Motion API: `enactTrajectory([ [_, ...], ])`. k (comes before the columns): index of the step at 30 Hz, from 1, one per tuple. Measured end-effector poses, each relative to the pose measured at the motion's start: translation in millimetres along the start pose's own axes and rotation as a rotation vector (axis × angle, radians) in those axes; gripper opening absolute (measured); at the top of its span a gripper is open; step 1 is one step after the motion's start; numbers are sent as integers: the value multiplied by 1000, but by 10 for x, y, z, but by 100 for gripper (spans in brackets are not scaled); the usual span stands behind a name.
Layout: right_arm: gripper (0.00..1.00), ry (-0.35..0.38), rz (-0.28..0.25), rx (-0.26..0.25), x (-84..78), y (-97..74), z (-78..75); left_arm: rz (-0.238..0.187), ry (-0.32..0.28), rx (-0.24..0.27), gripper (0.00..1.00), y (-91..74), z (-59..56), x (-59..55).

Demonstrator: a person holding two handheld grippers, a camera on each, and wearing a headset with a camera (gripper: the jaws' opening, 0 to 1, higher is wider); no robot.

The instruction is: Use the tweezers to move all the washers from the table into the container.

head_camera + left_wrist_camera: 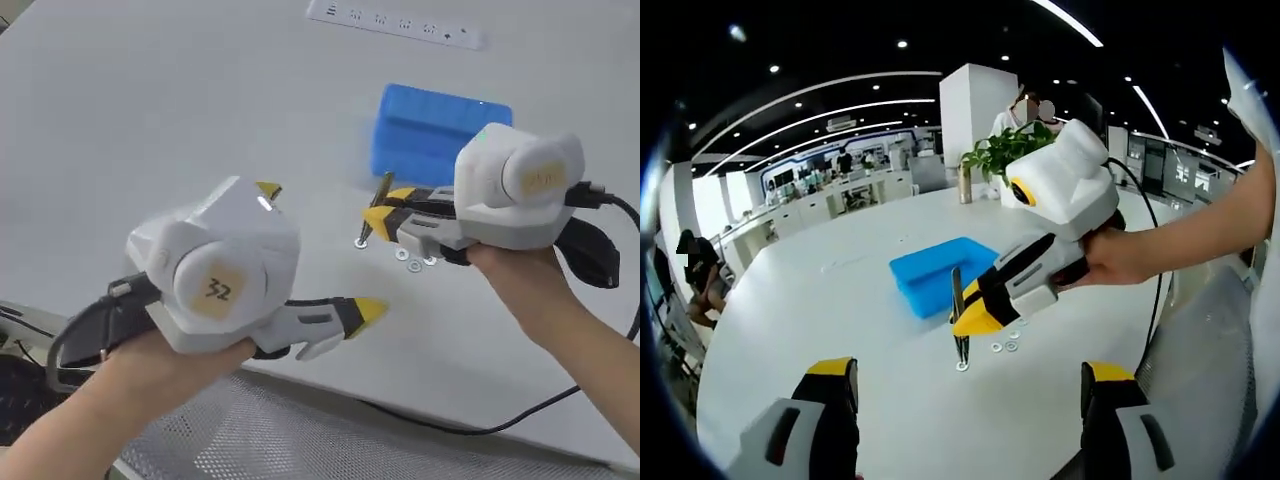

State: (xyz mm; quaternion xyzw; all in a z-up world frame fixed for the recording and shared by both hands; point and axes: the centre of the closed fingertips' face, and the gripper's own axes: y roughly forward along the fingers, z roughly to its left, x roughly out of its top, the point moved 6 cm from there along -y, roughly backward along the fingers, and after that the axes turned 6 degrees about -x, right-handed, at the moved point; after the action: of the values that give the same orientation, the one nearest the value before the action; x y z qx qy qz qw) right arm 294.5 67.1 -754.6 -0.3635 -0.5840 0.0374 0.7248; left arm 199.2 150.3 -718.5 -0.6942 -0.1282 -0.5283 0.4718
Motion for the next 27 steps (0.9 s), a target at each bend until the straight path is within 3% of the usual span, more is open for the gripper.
enactTrajectory([
  [6, 4, 38, 2, 4, -30, 22, -38, -19, 17, 43, 99, -58, 26, -65],
  [10, 4, 7, 27, 1, -73, 61, 8, 5, 13, 44, 99, -47, 24, -163],
  [27, 5, -9, 30, -8, -87, 56, -1, 10, 63, 63, 96, -33, 25, -176],
])
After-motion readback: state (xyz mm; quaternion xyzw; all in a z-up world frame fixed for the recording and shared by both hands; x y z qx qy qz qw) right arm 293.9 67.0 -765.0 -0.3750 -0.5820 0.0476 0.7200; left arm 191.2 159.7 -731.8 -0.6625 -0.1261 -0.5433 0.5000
